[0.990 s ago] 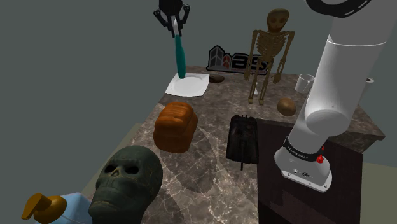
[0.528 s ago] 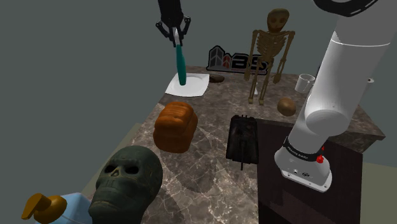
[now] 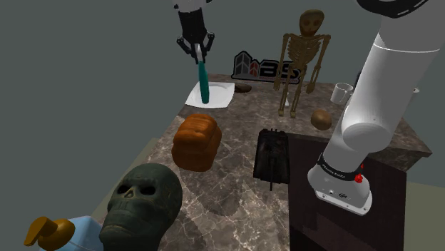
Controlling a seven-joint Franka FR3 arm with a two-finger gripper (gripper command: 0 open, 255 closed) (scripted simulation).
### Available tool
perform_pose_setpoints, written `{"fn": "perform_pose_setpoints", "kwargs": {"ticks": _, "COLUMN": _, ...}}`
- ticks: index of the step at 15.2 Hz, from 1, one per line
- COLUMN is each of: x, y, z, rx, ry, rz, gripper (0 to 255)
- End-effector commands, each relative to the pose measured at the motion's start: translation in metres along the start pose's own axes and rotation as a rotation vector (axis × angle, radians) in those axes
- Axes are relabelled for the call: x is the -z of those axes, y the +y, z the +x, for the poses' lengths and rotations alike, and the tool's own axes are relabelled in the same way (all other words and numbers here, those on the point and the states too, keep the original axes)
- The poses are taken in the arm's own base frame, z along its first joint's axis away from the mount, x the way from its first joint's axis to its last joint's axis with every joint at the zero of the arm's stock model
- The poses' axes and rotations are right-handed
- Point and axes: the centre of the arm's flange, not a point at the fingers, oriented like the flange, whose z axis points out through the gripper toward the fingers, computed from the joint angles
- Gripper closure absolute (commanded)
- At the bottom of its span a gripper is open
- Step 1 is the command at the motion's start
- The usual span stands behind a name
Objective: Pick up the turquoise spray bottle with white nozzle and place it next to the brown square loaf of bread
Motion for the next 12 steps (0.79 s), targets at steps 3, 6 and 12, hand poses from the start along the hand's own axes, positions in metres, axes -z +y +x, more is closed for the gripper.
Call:
{"fn": "perform_pose_setpoints", "kwargs": {"ticks": 3, "x": -0.021, "y": -0.002, "z": -0.001, "rx": 0.000, "ry": 0.000, "rz": 0.001, "gripper": 255}}
{"fn": "perform_pose_setpoints", "kwargs": {"ticks": 6, "x": -0.037, "y": -0.003, "z": -0.002, "rx": 0.000, "ry": 0.000, "rz": 0.001, "gripper": 255}}
{"fn": "perform_pose_setpoints", "kwargs": {"ticks": 12, "x": -0.069, "y": -0.006, "z": -0.004, "rx": 0.000, "ry": 0.000, "rz": 0.001, "gripper": 255}}
